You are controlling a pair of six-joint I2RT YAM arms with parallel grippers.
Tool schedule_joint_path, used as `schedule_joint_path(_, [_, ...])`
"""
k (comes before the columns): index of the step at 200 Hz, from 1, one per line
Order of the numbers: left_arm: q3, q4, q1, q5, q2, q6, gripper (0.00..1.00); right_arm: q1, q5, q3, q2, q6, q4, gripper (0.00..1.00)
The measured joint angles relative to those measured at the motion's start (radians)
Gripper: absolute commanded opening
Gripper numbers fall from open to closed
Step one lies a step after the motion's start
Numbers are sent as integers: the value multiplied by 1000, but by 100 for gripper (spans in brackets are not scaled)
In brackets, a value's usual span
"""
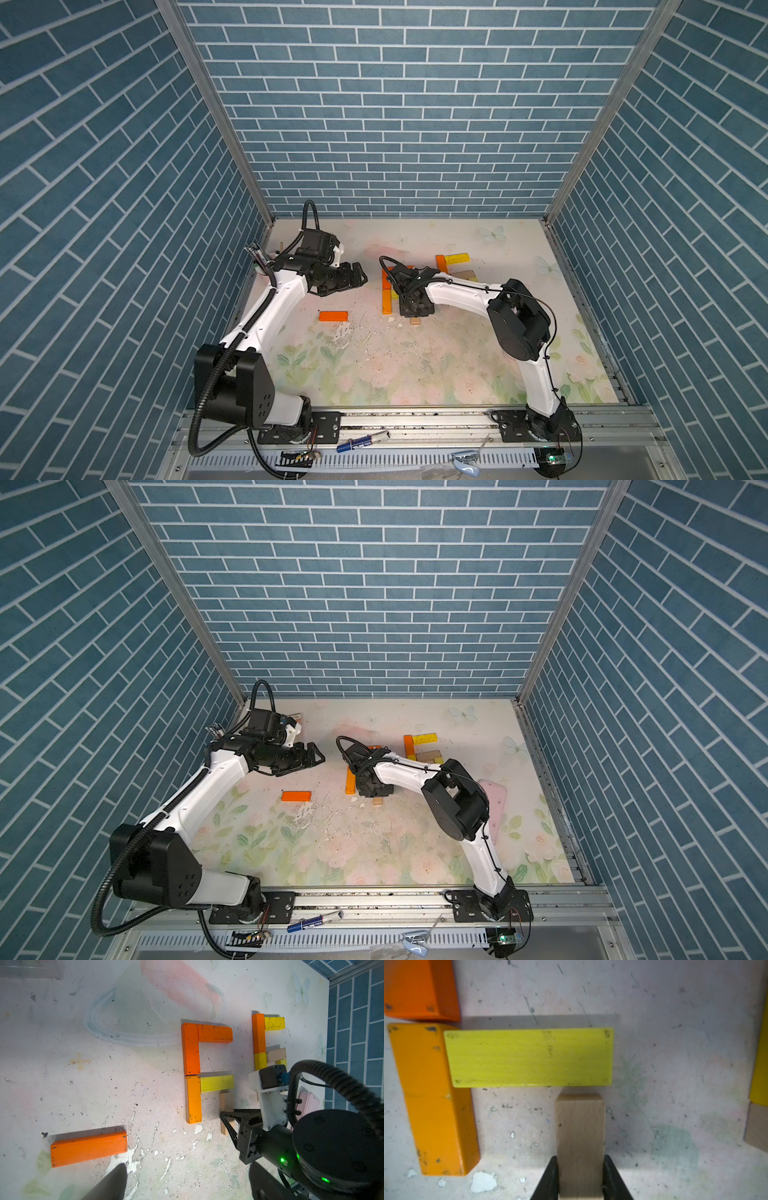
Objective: Assemble the number 6 with building blocks
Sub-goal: Assemble the building block at the center of the board.
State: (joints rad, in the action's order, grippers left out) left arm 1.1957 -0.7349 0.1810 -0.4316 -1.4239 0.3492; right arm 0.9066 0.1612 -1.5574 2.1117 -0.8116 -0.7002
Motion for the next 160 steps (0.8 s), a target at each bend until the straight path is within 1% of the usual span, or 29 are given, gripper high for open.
schedule_joint_path(160, [0, 0, -6, -1, 0, 0, 92, -5, 3, -14, 10, 8, -8, 23])
